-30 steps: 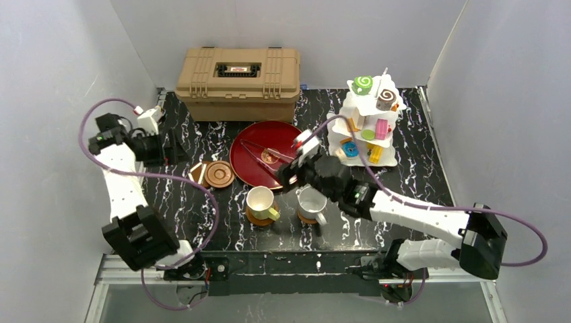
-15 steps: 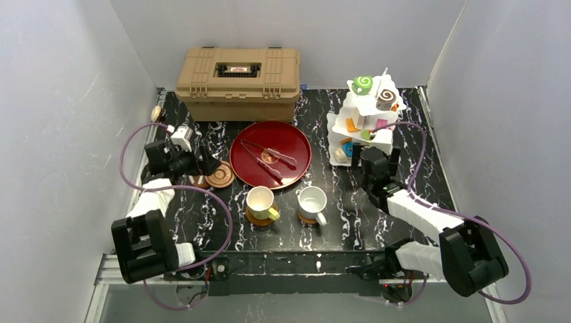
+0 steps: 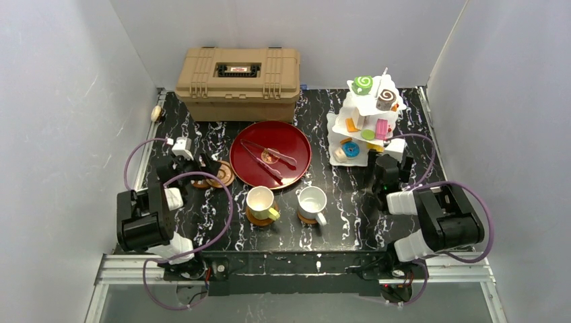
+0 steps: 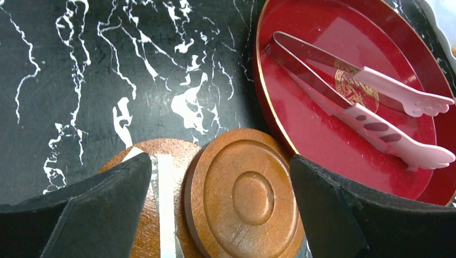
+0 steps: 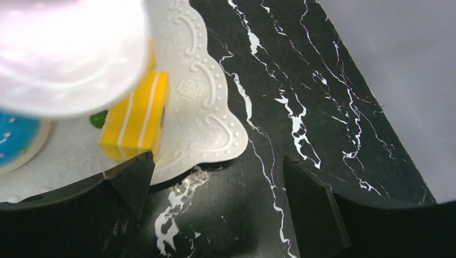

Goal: Serve the afternoon tea
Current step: Reset both arms

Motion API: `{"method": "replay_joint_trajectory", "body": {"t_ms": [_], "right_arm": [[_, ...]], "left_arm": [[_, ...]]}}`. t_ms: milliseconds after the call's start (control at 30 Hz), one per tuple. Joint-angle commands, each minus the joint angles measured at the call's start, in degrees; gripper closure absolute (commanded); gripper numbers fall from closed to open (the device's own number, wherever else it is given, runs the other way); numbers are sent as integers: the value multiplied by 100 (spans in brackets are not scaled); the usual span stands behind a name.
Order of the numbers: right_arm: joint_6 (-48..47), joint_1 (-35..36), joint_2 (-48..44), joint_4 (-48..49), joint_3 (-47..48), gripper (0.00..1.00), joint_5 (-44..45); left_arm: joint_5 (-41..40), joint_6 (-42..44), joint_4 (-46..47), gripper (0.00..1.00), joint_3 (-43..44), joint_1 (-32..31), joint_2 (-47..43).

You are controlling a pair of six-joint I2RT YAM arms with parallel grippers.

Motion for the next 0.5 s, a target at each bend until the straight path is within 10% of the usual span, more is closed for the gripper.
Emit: {"method": "replay_joint_trajectory", "body": {"t_ms": [0,167,333,467], "right_arm": [[-187,-328,283,1363,-112,5,-666],[-358,-303,975,3484,-892,2,-751],[-440,-191,992,3072,-667,2,-675],[-337,-197,915,2566,-494,2,-615]], "left_arm": [[-147,56,801,1,-122,-132,-104],[-151,134,1373,1,-504,-168,-208],[-975,385,2499,1,-938,-646,167],[-1924,701,1413,1,-538,-1108,-5]]}}
